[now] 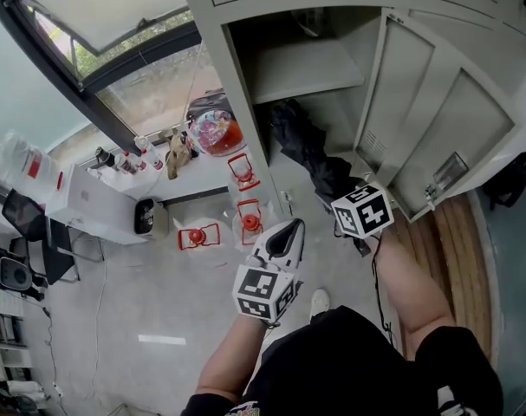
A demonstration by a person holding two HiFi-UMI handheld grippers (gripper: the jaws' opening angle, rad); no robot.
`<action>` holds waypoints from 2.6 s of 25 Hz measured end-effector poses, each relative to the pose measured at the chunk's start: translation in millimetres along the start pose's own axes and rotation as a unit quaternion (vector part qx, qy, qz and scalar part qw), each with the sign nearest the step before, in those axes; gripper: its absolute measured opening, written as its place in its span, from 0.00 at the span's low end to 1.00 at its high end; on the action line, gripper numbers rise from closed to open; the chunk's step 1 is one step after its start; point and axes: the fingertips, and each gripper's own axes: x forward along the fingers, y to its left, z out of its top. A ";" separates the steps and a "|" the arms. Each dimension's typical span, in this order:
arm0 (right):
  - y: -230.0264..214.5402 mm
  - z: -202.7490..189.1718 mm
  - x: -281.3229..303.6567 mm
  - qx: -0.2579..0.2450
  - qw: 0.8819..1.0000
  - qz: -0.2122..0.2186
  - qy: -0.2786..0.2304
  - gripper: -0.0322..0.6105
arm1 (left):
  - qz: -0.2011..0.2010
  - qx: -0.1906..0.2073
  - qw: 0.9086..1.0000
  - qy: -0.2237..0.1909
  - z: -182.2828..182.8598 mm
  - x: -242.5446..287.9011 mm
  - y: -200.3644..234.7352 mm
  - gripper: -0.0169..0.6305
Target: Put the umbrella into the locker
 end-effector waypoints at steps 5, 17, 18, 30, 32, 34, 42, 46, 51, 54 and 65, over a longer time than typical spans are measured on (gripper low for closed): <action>-18.8 8.6 11.6 -0.030 0.999 -0.009 0.017 0.39 | 0.008 0.003 1.000 -0.003 4.9 16.6 -0.8 0.05; -39.8 38.7 37.1 -0.055 0.998 -0.015 0.014 0.39 | 0.009 0.013 1.000 0.004 11.4 39.3 3.1 0.05; -41.5 41.4 40.0 -0.056 0.998 -0.016 0.013 0.39 | 0.007 0.013 1.000 0.004 11.7 42.2 4.9 0.05; -66.4 67.4 76.7 -0.056 0.997 -0.045 0.019 0.39 | -0.027 0.032 0.999 -0.001 31.1 67.6 30.5 0.05; -71.5 70.3 84.4 -0.058 0.997 -0.051 0.022 0.39 | -0.029 0.030 0.999 -0.001 32.9 72.0 36.5 0.05; -76.0 72.4 91.1 -0.061 0.996 -0.059 0.029 0.39 | -0.031 0.029 0.999 0.000 33.7 76.4 42.5 0.05; -90.5 75.4 115.3 -0.068 0.994 -0.071 0.051 0.40 | -0.040 0.027 0.999 0.007 34.1 87.6 56.5 0.05; -99.0 78.4 124.6 -0.077 0.992 -0.079 0.059 0.40 | -0.042 0.025 0.999 0.008 35.1 95.5 61.3 0.05; -103.0 82.9 135.6 -0.087 0.991 -0.080 0.062 0.40 | -0.041 0.025 0.999 0.011 36.2 100.2 65.5 0.05; -108.3 82.5 140.4 -0.099 0.988 -0.089 0.072 0.40 | -0.037 0.025 0.999 0.013 35.0 98.6 68.4 0.05; -112.7 81.7 148.3 -0.096 0.988 -0.092 0.079 0.45 | -0.026 0.020 0.999 0.013 31.4 91.7 72.6 0.05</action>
